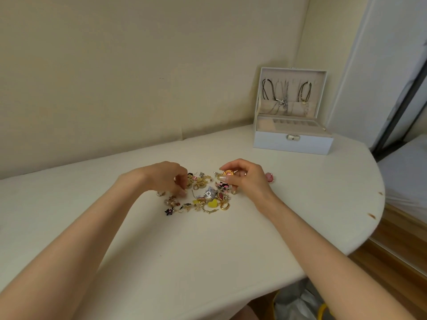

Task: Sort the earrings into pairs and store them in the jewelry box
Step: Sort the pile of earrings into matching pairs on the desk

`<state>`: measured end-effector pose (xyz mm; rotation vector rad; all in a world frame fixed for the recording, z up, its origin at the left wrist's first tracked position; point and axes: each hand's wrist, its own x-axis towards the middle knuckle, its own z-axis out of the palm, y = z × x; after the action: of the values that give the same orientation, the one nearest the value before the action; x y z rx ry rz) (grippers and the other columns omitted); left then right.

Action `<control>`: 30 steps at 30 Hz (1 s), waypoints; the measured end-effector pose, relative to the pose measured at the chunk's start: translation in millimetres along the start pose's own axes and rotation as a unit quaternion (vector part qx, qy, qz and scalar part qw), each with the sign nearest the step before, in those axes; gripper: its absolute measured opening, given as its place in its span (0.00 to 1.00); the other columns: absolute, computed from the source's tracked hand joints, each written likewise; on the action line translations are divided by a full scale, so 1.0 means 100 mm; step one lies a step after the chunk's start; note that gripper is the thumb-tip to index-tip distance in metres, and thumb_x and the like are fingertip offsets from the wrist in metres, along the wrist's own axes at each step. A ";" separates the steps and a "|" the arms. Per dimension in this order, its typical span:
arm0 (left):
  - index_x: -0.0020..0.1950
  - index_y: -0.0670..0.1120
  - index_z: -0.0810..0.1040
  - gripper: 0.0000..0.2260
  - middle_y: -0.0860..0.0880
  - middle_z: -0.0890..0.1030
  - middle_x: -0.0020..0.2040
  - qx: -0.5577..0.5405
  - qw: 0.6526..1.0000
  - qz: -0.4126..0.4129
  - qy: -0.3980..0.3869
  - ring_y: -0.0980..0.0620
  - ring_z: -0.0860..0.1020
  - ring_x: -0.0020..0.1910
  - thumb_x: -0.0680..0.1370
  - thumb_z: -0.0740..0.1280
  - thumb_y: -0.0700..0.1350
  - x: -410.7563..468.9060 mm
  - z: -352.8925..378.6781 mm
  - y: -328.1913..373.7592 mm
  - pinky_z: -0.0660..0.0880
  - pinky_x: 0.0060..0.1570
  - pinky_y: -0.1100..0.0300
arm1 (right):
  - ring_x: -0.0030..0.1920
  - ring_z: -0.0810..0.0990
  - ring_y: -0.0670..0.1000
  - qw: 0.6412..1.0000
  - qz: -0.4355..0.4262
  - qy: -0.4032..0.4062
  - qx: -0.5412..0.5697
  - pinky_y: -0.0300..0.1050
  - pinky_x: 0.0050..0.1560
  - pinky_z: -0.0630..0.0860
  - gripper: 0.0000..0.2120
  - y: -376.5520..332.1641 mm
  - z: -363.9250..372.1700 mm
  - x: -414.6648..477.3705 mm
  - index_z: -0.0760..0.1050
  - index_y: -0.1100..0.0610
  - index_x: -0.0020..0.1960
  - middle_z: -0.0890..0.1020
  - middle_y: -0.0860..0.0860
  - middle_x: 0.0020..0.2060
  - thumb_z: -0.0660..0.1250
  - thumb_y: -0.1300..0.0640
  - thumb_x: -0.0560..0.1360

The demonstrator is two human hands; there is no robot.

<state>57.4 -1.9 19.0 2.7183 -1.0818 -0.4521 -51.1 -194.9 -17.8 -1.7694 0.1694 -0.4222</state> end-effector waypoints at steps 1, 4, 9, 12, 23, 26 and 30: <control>0.44 0.51 0.73 0.09 0.54 0.75 0.43 0.005 1.000 -0.006 0.002 0.49 0.75 0.44 0.71 0.73 0.50 -0.01 0.01 0.01 0.69 0.37 0.62 | 0.24 0.74 0.42 1.000 0.001 0.001 0.002 0.35 0.30 0.73 0.09 0.00 0.00 0.00 0.79 0.58 0.47 0.78 0.51 0.30 0.73 0.67 0.68; 0.42 0.49 0.71 0.13 0.54 0.72 0.38 0.008 1.000 -0.018 0.009 0.54 0.71 0.35 0.68 0.75 0.48 0.00 0.05 0.04 0.67 0.31 0.63 | 0.25 0.75 0.41 1.000 0.002 0.000 0.015 0.34 0.29 0.73 0.10 0.00 0.00 0.00 0.78 0.61 0.48 0.77 0.54 0.35 0.73 0.68 0.68; 0.35 0.50 0.69 0.14 0.53 0.73 0.34 -0.017 0.994 0.025 0.105 0.52 0.70 0.34 0.68 0.75 0.44 0.03 0.02 0.07 0.65 0.31 0.64 | 0.37 0.78 0.45 1.000 -0.018 0.020 -0.004 0.39 0.40 0.77 0.11 0.02 -0.03 0.01 0.80 0.55 0.44 0.81 0.57 0.41 0.76 0.65 0.65; 0.38 0.49 0.72 0.11 0.52 0.75 0.33 -0.090 0.981 0.063 0.162 0.54 0.72 0.31 0.69 0.75 0.43 0.00 -0.06 0.15 0.70 0.33 0.60 | 0.36 0.75 0.44 0.999 -0.016 0.029 -0.007 0.37 0.40 0.74 0.11 -0.01 -0.08 0.01 0.81 0.53 0.41 0.81 0.55 0.39 0.77 0.65 0.63; 0.52 0.37 0.79 0.07 0.45 0.79 0.35 -0.431 0.893 0.105 0.069 0.56 0.80 0.30 0.75 0.68 0.36 0.23 0.21 0.86 0.80 0.38 0.65 | 0.27 0.77 0.45 1.000 0.026 0.007 -0.006 0.35 0.30 0.75 0.11 -0.07 -0.55 -0.07 0.79 0.60 0.45 0.79 0.54 0.35 0.72 0.71 0.67; 0.49 0.38 0.78 0.04 0.42 0.78 0.36 -0.431 0.893 0.121 0.039 0.56 0.81 0.30 0.75 0.67 0.33 0.40 0.26 1.08 0.80 0.39 0.63 | 0.27 0.76 0.43 0.998 0.038 0.017 -0.036 0.34 0.31 0.74 0.08 -0.04 -0.76 -0.09 0.79 0.62 0.44 0.79 0.55 0.34 0.72 0.71 0.67; 0.47 0.39 0.77 0.06 0.42 0.78 0.36 -0.403 0.904 0.139 0.016 0.55 0.80 0.28 0.73 0.68 0.31 0.61 0.33 1.37 0.81 0.38 0.63 | 0.29 0.74 0.41 0.994 0.060 0.054 -0.073 0.31 0.30 0.69 0.07 0.02 -1.03 -0.12 0.81 0.62 0.45 0.80 0.52 0.33 0.72 0.69 0.68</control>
<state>0.9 -144.2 12.8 1.8124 -0.9614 -0.6277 -100.1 -285.2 -2.5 -1.8689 0.3899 -0.4285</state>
